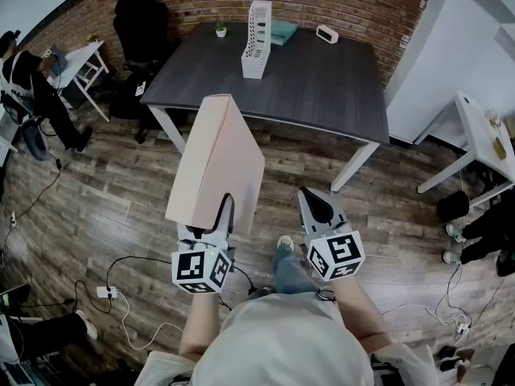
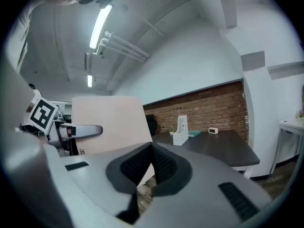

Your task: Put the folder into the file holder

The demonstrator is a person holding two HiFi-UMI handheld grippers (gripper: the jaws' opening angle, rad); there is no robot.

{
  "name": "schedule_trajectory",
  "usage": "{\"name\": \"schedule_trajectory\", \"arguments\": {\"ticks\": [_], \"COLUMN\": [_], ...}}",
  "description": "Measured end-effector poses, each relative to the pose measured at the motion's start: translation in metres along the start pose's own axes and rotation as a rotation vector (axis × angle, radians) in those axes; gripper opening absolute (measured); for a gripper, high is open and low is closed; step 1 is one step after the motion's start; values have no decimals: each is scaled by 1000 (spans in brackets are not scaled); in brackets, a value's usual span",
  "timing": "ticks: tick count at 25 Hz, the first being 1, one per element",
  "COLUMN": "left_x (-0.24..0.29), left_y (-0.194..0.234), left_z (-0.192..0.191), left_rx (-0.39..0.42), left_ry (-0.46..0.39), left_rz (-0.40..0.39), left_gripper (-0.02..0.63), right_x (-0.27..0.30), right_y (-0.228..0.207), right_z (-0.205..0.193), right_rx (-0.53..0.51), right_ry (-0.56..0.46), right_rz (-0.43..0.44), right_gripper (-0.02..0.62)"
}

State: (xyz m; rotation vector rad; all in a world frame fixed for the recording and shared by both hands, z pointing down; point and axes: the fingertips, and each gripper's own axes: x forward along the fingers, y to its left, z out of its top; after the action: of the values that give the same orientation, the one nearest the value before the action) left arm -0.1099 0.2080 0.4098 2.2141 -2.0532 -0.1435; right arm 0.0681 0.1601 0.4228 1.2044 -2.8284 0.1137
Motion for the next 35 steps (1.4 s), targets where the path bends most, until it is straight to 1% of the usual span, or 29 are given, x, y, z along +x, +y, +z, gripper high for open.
{"name": "schedule_trajectory", "arguments": {"ticks": [4, 9, 16, 21, 22, 23, 25, 27, 29, 31, 35], "left_x": [-28, -47, -61, -66, -66, -66, -66, -67, -68, -69, -63], "left_y": [-18, -26, -25, -22, -22, -22, -21, -20, -17, -15, -10], "left_z": [0, 2, 6, 7, 8, 8, 9, 9, 9, 9, 9], "left_rx": [-10, -27, -14, -11, -10, -9, -9, -10, -15, -16, -13], "left_ry": [-6, -13, -26, -34, -33, -33, -31, -33, -33, -31, -28], "left_rz": [17, 18, 7, 3, 2, 1, 0, 0, 1, -1, -7], "left_gripper": [270, 270, 270, 270, 270, 270, 270, 270, 270, 270, 270], "right_x": [-32, -52, -58, -58, -58, -57, -56, -55, -55, -55, -50], "right_y": [14, 28, 40, 39, 38, 39, 41, 42, 43, 44, 42], "right_z": [3, 4, 3, -3, -4, -5, -4, -2, -1, 0, -2], "right_rx": [-24, -31, -27, -28, -20, -7, 16, 27, 34, 47, 72], "right_ry": [13, 13, 0, 17, 23, 27, 25, 11, -3, -16, -15], "right_rz": [26, 44, 44, 14, 18, 28, 42, 44, 41, 35, 30], "right_gripper": [2, 2, 2, 8, 91, 157, 269, 349, 392, 418, 445]}}
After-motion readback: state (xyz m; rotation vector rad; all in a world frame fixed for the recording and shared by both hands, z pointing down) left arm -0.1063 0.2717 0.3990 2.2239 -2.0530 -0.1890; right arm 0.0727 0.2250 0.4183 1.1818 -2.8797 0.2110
